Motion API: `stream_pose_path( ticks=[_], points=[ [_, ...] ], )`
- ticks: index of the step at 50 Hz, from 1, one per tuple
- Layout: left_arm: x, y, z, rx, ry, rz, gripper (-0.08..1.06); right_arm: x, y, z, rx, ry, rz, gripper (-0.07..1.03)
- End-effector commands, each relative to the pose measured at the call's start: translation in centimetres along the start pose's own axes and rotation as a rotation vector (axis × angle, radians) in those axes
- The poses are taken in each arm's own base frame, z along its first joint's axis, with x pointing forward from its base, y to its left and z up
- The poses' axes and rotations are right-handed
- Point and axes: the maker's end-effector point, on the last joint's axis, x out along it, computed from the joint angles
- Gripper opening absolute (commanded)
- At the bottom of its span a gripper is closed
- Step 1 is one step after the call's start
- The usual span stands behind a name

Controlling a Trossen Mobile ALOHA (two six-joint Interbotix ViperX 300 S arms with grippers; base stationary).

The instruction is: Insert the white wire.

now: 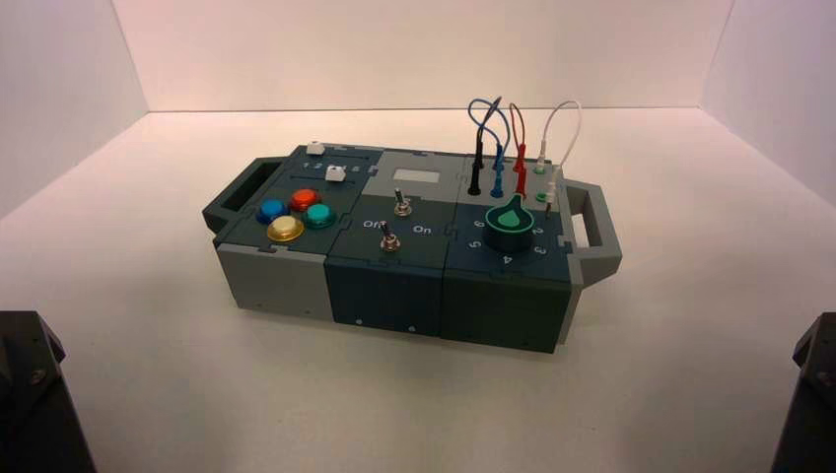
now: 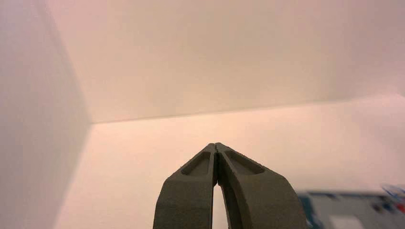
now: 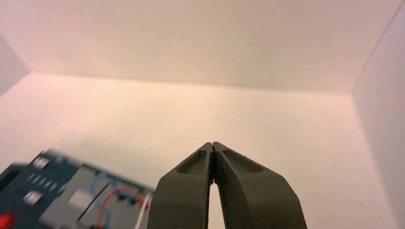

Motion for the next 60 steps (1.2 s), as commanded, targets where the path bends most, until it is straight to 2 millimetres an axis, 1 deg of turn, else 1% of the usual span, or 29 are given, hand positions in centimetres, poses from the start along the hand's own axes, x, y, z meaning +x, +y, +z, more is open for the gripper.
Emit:
stream_pose_path(
  ticks=[1, 5, 9, 18, 25, 27, 29, 30, 32, 33, 35, 37, 42, 48, 60],
  points=[
    [0.2, -2.7, 0.7, 0.031, 0.036, -0.100, -0.03, 0.1, 0.7, 0.4, 0.046, 0.056, 0.024, -0.03],
    [0.6, -4.6, -0.3, 0.055, 0.102, -0.168, -0.03, 0.1, 1.0, -0.9, 0.086, 0.139, 0.037, -0.03],
    [0.9, -6.0, -1.3, 0.080, 0.155, -0.214, -0.03, 0.1, 1.3, -1.9, 0.110, 0.210, 0.048, -0.03],
    [1.7, -8.5, -3.3, 0.122, 0.249, -0.290, -0.03, -0.3, 2.0, -4.1, 0.127, 0.354, 0.074, -0.03],
    [2.4, -10.3, -5.0, 0.163, 0.324, -0.339, -0.03, -0.8, 3.5, -6.4, 0.119, 0.489, 0.122, -0.01],
    [2.5, -10.8, -5.3, 0.172, 0.338, -0.350, -0.03, -1.0, 4.0, -7.0, 0.112, 0.528, 0.140, 0.03],
    [2.6, -11.2, -5.6, 0.181, 0.350, -0.361, -0.03, -1.1, 4.5, -7.7, 0.113, 0.569, 0.156, 0.14],
    [2.7, -11.3, -5.7, 0.182, 0.355, -0.363, -0.03, -1.1, 4.7, -7.9, 0.113, 0.579, 0.160, 0.18],
    [2.8, -11.6, -5.9, 0.183, 0.363, -0.371, -0.03, -1.1, 5.1, -8.5, 0.121, 0.615, 0.174, 0.35],
    [2.8, -11.7, -6.0, 0.183, 0.366, -0.372, -0.03, -1.1, 5.2, -8.7, 0.125, 0.625, 0.176, 0.39],
    [2.9, -11.9, -6.2, 0.179, 0.379, -0.376, -0.03, -1.1, 5.6, -9.2, 0.139, 0.658, 0.190, 0.54],
    [3.0, -12.1, -6.5, 0.179, 0.389, -0.381, -0.03, -1.1, 5.9, -9.6, 0.147, 0.678, 0.201, 0.58],
    [3.1, -12.8, -7.0, 0.195, 0.410, -0.399, -0.03, -1.0, 6.9, -10.4, 0.164, 0.719, 0.231, 0.58],
    [3.3, -13.2, -7.3, 0.204, 0.423, -0.406, -0.03, -0.8, 7.8, -10.7, 0.168, 0.742, 0.255, 0.58],
    [3.7, -13.3, -7.4, 0.206, 0.434, -0.405, -0.03, 0.0, 8.7, -11.9, 0.164, 0.776, 0.266, 0.58]
  ],
)
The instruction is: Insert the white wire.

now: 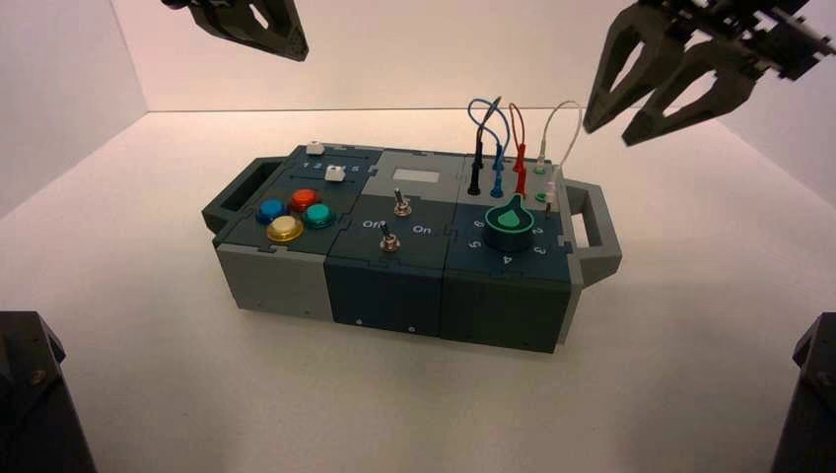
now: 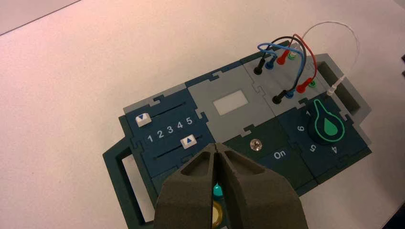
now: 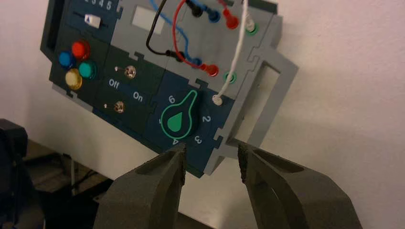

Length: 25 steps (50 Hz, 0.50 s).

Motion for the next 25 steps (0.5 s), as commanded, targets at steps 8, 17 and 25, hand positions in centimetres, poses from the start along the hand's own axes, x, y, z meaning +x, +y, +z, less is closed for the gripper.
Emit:
stream_pose_path(
  ticks=[8, 17, 25],
  points=[
    [0.0, -0.2, 1.6, 0.001, -0.027, -0.004, -0.03, 1.4, 0.1, 0.9, 0.013, -0.003, -0.003, 0.58],
    [0.2, -0.2, 1.5, 0.002, -0.018, -0.004, -0.03, 2.5, -0.3, 1.2, 0.021, 0.015, -0.019, 0.57],
    [0.2, -0.2, 1.5, 0.001, -0.018, -0.004, -0.03, 3.9, 0.0, 1.2, 0.004, 0.040, -0.026, 0.54]
  ],
)
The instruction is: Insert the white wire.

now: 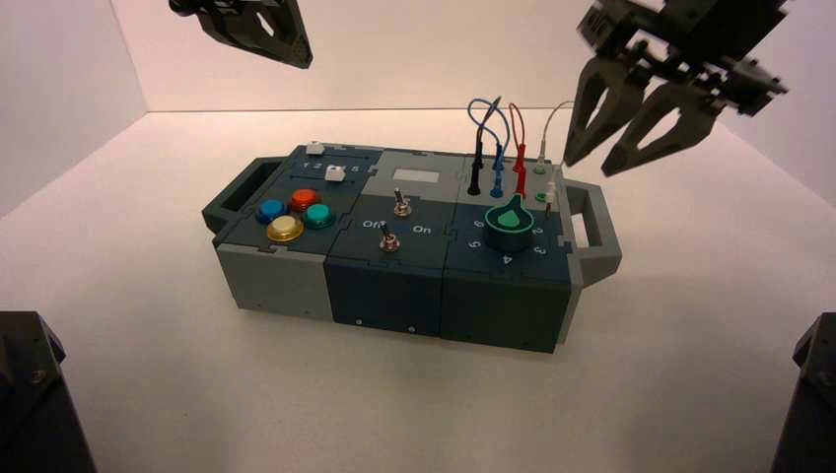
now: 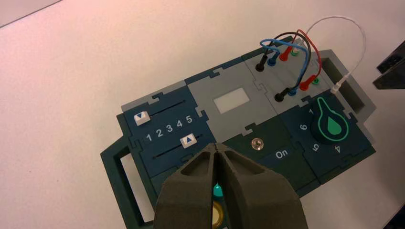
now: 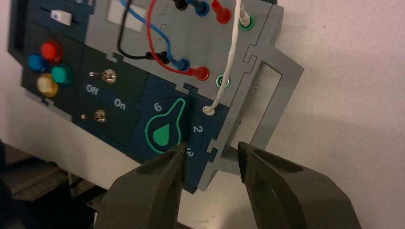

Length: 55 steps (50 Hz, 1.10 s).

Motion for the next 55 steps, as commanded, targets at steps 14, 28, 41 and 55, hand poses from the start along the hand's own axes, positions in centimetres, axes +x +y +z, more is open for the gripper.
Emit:
stream_pose_path(
  ticks=[14, 28, 41, 55],
  points=[
    [-0.4, -0.2, 1.5, 0.001, -0.037, -0.004, -0.03, 1.8, 1.4, 1.5, -0.035, 0.027, 0.000, 0.53],
    [-0.7, -0.2, 1.8, 0.003, -0.047, -0.004, -0.03, 2.7, 1.2, 1.8, -0.029, 0.036, -0.012, 0.48],
    [-0.7, -0.2, 1.8, 0.003, -0.049, -0.004, -0.03, 3.3, 1.0, 2.2, -0.025, 0.034, -0.020, 0.42],
    [-0.7, -0.2, 1.9, 0.006, -0.049, -0.004, -0.03, 3.3, 1.4, 3.1, -0.031, 0.022, -0.016, 0.41]
  ],
)
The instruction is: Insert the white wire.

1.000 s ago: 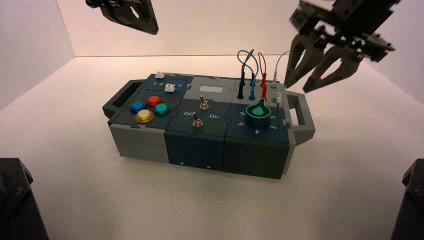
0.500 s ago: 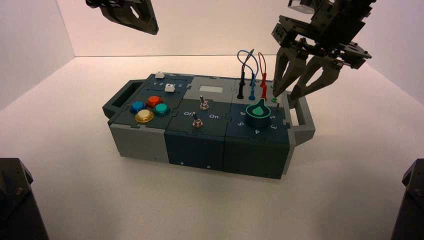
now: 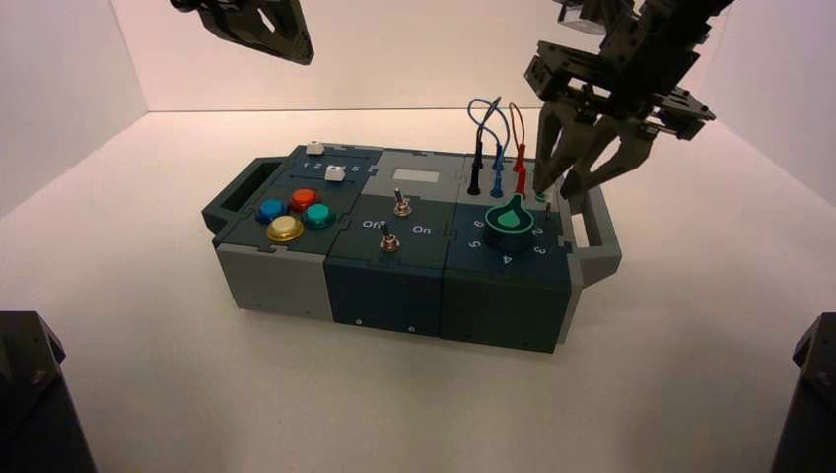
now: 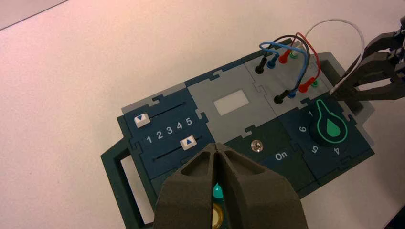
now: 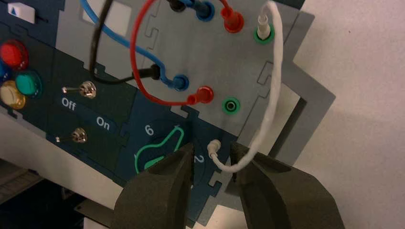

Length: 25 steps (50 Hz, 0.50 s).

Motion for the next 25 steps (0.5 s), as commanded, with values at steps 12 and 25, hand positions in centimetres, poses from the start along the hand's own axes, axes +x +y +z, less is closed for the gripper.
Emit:
stream_pose_path(
  ticks=[12, 25],
  points=[
    [-0.62, -0.14, 1.65, 0.010, -0.046, -0.002, -0.03, -0.69, 0.78, 1.50, -0.014, -0.042, 0.016, 0.34],
    [-0.66, -0.15, 1.79, 0.011, -0.049, -0.002, -0.03, -0.41, 0.58, 1.41, -0.016, -0.038, 0.008, -0.02]
  ],
)
